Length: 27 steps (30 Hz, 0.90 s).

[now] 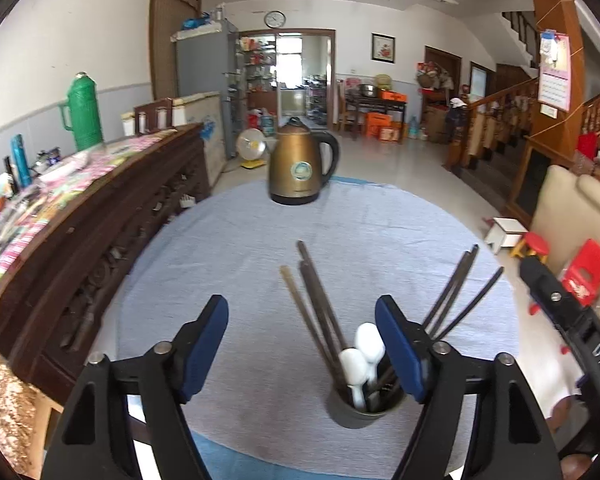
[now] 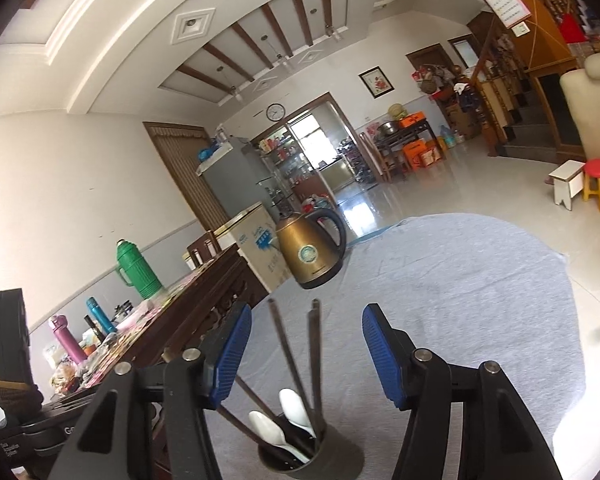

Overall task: Organize utensils
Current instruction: 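Raise both open tools away from the holder cup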

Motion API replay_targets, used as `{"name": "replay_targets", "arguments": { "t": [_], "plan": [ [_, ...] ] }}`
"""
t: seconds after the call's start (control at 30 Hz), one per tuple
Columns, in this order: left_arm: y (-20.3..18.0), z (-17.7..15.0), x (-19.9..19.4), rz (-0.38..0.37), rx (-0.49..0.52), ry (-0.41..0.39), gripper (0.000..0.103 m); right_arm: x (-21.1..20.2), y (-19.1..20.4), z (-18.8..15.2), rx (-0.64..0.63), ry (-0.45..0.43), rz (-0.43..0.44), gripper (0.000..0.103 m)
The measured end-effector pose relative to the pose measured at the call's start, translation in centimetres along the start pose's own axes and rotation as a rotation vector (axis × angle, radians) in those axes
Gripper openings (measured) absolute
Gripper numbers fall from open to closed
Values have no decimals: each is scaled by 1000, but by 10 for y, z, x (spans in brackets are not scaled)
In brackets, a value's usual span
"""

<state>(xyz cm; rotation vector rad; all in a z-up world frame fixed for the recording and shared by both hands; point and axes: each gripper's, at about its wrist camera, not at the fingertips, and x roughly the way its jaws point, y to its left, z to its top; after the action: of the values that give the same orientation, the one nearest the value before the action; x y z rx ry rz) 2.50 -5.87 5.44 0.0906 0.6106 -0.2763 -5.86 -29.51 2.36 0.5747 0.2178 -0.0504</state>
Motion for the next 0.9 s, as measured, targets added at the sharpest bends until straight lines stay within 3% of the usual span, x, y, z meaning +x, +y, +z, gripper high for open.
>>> {"name": "replay_targets", "arguments": {
  "t": [0.17, 0.4, 0.9],
  "plan": [
    [-4, 2, -16, 102, 40, -52, 82, -7, 0, 8, -23, 23, -23, 61],
    [-2, 1, -37, 153, 53, -110, 92, -22, 8, 7, -102, 70, -71, 61],
    [13, -12, -80, 254, 61, -166, 94, -68, 32, -4, -184, 160, -107, 64]
  ]
}}
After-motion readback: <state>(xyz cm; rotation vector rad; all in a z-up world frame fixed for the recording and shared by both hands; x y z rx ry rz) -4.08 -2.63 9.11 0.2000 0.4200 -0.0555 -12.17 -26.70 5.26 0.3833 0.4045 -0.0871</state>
